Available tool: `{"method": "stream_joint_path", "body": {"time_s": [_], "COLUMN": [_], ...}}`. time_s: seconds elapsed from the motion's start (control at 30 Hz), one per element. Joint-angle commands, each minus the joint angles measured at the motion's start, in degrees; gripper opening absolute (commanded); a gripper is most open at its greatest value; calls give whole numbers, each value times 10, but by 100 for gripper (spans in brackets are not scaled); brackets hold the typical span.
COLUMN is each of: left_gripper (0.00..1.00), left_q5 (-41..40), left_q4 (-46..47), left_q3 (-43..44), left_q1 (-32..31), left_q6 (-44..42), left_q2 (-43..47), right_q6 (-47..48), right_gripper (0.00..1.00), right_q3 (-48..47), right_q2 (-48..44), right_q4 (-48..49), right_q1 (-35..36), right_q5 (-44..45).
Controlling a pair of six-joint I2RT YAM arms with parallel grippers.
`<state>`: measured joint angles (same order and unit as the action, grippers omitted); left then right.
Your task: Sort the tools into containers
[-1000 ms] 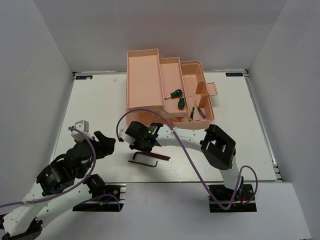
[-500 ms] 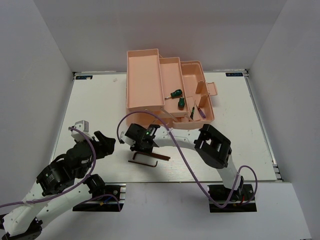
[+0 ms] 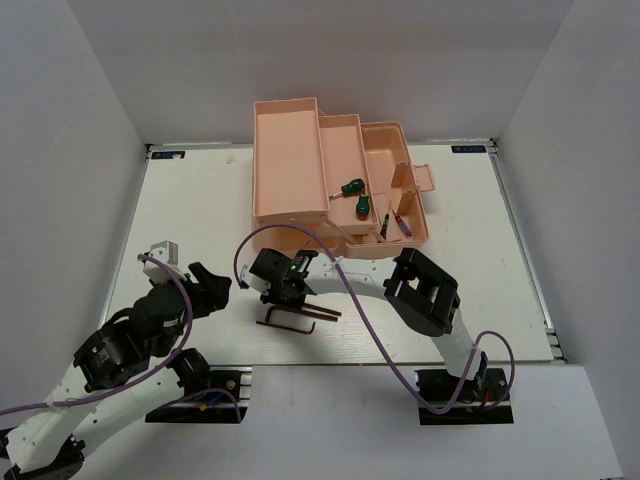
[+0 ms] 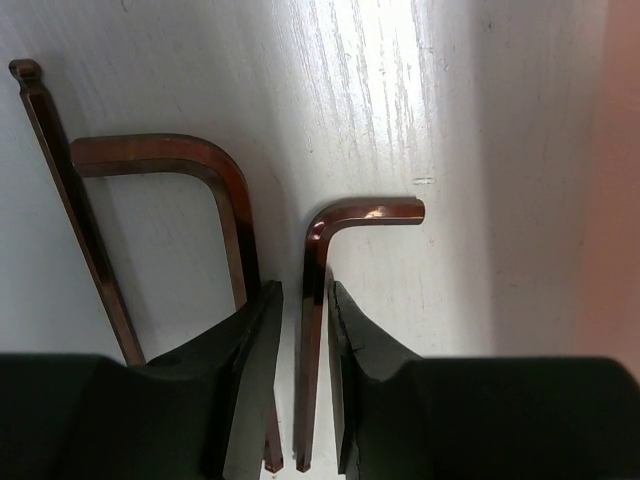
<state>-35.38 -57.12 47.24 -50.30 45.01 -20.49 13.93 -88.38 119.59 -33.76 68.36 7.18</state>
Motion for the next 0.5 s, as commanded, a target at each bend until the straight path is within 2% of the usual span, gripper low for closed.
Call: {"method": "stream_joint_path", "body": {"time_s": [0.0,0.1,0.2,0.3,0.47], "left_gripper": [73,73,73,73,73], "left_q5": [0,0,0,0,0], "left_q4": [2,2,2,2,2], "left_q3": [-4,-4,-4,-4,-4], "left_q1": [1,1,1,1,1], "left_q6": [-5,-5,-5,-5,-5], "left_q2": [2,2,7,7,7], "right_q6": [-4,-7,-8,-8,2], "right_gripper": [31,28,11,1,0], "right_q3": [-10,-7,5,11,12], "right_q2": [14,25,28,25,2], "right_q4": [0,-11,-14,-15,-17], "right_q1": [0,-2,-1,-1,-6], "right_q5": [-26,-36,-49,-50,-38]}}
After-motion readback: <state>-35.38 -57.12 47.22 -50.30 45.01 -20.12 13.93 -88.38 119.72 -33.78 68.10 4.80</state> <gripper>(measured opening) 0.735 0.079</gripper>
